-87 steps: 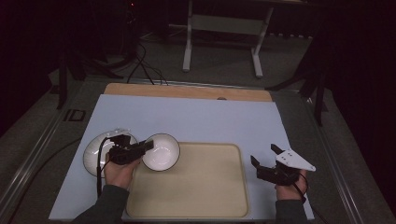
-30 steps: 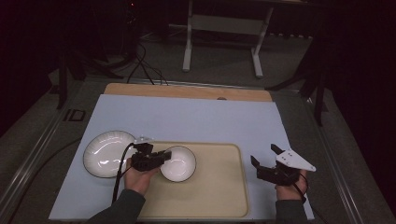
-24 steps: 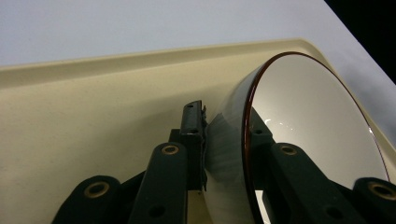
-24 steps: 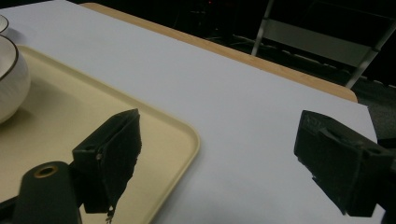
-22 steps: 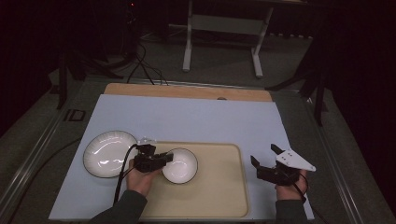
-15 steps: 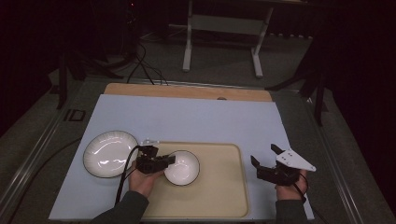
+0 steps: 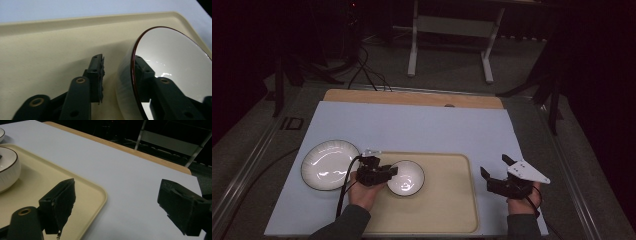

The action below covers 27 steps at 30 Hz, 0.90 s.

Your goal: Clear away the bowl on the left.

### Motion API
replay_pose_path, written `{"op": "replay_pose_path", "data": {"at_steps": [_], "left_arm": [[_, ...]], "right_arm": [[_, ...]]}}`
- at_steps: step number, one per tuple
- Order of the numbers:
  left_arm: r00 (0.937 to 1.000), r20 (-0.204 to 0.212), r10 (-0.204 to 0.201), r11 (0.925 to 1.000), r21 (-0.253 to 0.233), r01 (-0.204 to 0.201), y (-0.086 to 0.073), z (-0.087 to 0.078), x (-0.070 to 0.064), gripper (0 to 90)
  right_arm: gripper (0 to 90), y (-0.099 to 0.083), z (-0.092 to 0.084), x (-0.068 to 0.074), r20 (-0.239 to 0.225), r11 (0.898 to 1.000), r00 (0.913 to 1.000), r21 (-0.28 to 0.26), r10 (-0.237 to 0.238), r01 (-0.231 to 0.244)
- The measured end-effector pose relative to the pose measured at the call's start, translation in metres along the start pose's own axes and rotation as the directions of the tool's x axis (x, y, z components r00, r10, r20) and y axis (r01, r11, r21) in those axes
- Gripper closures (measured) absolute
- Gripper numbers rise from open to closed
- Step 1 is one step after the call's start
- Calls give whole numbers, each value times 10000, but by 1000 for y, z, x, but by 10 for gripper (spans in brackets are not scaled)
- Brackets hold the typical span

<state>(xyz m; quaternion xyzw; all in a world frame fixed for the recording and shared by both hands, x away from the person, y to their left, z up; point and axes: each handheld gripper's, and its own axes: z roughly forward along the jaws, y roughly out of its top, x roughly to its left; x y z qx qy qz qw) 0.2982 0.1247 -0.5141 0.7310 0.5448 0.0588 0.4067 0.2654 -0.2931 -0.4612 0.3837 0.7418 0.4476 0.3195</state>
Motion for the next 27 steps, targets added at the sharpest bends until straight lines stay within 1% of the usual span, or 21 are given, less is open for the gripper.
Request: {"op": "replay_pose_path", "data": {"at_steps": [3,4,5,8,16,19,24,27], "left_arm": [[9999,-102,67,9999,-105,-68,2,-3,0,587],[9999,-63,102,9998,-176,-103,3,-6,0,560],[9998,63,163,9993,-339,-160,5,-11,0,548],[9998,19,216,9987,-466,-215,6,-16,0,520],[9980,-452,435,9935,-1031,-480,12,-36,5,466],[9974,-598,393,9905,-1292,-467,14,-43,9,451],[9934,-1042,476,9835,-1689,-648,16,-56,17,432],[9880,-1413,630,9761,-1974,-905,18,-66,22,426]], "right_arm": [[144,0,0,0,-5,10000,10000,-3,-2,2],[144,0,0,0,1,10000,10000,-10,-14,14],[144,0,0,-1,8,10000,10000,-14,0,0],[144,0,0,-1,10,10000,10000,-19,-7,7],[144,0,0,-1,11,10000,10000,-13,10,-10],[144,0,0,-1,8,10000,10000,-18,-6,6],[144,0,-1,-1,13,10000,10000,-30,16,-16],[144,0,-1,-1,10,10000,10000,-36,18,-18]]}}
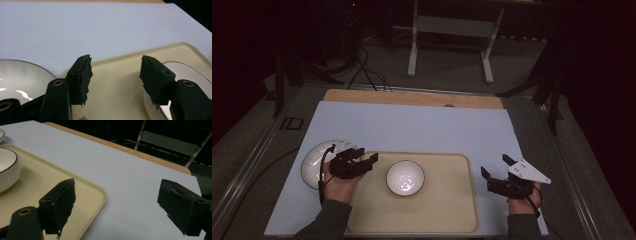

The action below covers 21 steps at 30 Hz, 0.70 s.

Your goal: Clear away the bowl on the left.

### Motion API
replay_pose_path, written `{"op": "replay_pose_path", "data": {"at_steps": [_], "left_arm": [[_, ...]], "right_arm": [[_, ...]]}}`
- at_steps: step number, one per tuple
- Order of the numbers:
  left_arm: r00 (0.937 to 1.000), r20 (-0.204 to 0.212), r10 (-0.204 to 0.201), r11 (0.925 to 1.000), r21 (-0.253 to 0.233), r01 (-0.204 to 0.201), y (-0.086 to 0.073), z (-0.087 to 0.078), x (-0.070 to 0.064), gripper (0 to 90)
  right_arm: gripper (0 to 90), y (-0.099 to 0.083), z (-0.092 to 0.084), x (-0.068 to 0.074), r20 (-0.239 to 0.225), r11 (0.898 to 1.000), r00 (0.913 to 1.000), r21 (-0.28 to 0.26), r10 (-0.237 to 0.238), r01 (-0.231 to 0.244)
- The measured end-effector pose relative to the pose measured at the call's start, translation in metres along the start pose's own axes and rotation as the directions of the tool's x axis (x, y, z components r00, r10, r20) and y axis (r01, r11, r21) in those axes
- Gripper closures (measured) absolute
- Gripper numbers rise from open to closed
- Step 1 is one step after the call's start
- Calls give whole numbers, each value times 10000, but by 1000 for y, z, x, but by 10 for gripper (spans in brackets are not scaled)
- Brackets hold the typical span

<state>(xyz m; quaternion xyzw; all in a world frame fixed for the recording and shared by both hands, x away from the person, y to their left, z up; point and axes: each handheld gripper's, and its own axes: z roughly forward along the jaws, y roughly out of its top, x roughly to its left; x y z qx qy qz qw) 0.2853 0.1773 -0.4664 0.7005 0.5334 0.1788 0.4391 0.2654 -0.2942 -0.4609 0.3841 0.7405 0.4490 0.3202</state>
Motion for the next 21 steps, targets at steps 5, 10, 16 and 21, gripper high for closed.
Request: {"op": "replay_pose_path", "data": {"at_steps": [5,10,16,21], "left_arm": [[9987,-475,204,9982,-545,-230,4,-16,12,417],[9935,-1075,383,9936,-1014,-493,5,-32,26,402],[9783,-1971,639,9857,-1408,-927,2,-49,45,390],[9675,-2497,397,9829,-1646,-828,-4,-57,61,384]], "right_arm": [[144,0,0,0,4,10000,10000,-2,23,-23],[144,0,-1,-1,20,10000,10000,-26,41,-41],[144,0,-1,-2,24,9999,9999,-45,103,-103],[144,0,-1,-2,37,9999,9999,-46,116,-116]]}}
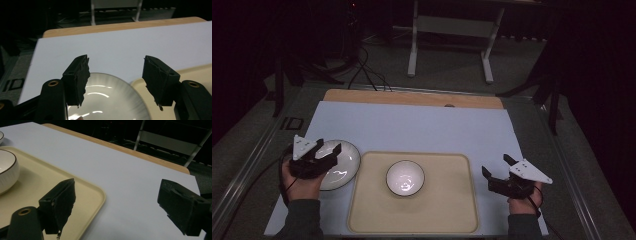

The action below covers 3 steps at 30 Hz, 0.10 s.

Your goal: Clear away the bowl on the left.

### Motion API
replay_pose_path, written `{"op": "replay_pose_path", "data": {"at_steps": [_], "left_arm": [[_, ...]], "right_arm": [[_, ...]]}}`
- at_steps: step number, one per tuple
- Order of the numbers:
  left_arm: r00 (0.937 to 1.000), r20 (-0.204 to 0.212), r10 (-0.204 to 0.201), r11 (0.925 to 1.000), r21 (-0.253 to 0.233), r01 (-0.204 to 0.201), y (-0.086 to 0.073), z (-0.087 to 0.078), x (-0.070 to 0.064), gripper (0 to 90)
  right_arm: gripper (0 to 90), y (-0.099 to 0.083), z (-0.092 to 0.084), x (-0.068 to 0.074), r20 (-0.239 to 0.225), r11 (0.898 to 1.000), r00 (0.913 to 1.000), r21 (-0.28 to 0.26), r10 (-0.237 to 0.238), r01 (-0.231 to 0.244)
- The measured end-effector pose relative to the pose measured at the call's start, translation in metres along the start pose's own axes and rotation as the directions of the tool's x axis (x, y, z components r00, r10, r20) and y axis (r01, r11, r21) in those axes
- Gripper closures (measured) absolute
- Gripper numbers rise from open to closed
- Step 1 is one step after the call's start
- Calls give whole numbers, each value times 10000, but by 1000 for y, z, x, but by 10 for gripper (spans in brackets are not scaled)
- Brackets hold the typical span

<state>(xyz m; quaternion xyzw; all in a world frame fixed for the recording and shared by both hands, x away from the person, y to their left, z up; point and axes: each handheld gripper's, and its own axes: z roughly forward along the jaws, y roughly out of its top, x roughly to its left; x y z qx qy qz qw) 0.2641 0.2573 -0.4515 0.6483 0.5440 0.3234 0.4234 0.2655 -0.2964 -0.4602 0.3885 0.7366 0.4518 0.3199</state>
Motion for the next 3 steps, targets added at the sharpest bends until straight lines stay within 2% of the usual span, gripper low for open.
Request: {"op": "replay_pose_path", "data": {"at_steps": [3], "left_arm": [[9995,-253,-178,9998,-106,175,-3,-1,8,382]], "right_arm": [[144,0,0,0,22,10000,10000,-12,3,-3]]}}
